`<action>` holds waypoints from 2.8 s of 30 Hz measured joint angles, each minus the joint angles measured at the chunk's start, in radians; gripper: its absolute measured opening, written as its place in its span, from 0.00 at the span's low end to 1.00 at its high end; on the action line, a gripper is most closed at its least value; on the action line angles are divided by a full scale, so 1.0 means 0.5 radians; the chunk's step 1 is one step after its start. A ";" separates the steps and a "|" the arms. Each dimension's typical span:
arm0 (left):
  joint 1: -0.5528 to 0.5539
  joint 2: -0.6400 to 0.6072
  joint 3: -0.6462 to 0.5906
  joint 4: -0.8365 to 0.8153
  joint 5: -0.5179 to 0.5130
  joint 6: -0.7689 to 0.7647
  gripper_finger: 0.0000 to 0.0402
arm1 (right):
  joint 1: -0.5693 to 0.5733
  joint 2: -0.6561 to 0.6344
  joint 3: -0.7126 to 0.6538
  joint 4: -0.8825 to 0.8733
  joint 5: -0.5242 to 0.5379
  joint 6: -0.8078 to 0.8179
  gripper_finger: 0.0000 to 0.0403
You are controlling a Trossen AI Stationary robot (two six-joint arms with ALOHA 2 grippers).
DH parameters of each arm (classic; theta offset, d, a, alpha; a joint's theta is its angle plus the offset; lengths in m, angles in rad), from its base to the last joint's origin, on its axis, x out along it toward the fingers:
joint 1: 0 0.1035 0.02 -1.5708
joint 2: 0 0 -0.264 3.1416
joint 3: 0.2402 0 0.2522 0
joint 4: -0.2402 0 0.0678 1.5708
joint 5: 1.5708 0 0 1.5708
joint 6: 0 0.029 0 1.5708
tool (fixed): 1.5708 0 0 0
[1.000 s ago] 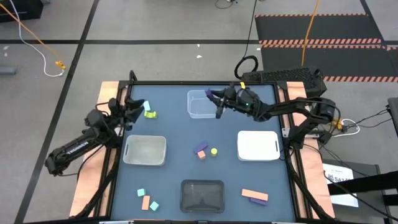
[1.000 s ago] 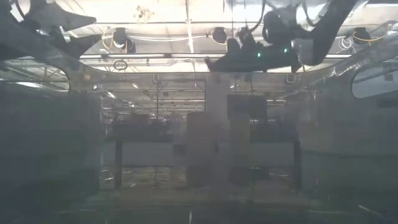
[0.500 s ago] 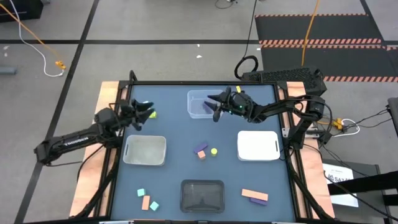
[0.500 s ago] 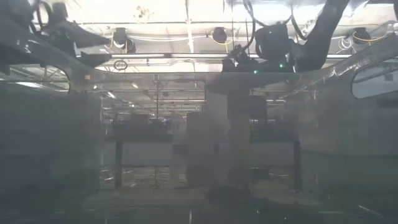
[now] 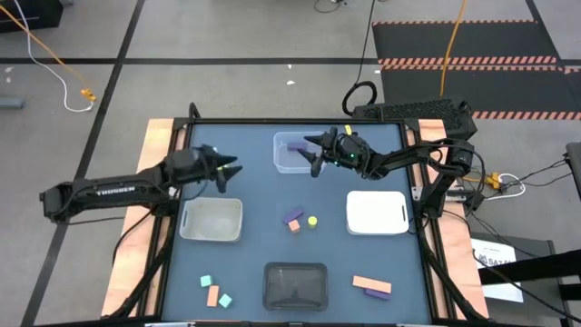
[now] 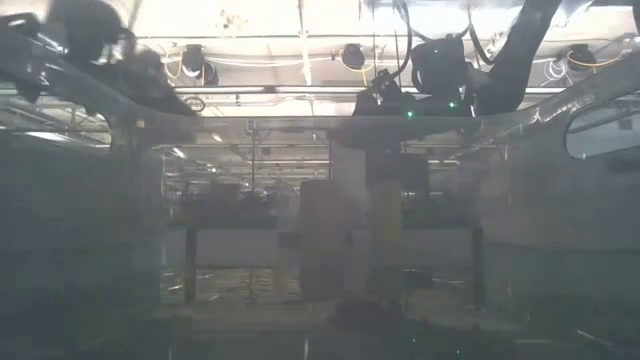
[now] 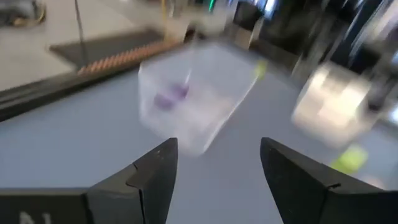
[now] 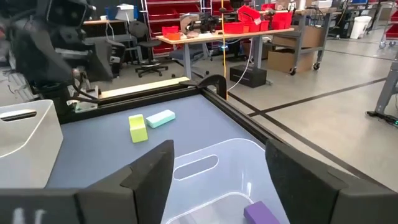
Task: Sort & place blocks by color
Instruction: Put the top left light yellow block into the gray bin
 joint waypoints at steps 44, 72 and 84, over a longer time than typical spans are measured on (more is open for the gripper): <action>0.080 1.184 0.335 -0.739 -0.823 -0.621 0.25 | -0.027 -0.001 0.000 -0.059 -0.007 -0.128 0.60; -0.227 0.777 0.388 1.117 0.007 -0.067 0.11 | -0.072 -0.002 0.000 -0.091 0.000 -0.106 0.60; -0.370 0.775 0.392 1.969 0.188 0.265 0.11 | -0.063 -0.002 0.000 -0.091 -0.014 -0.083 0.60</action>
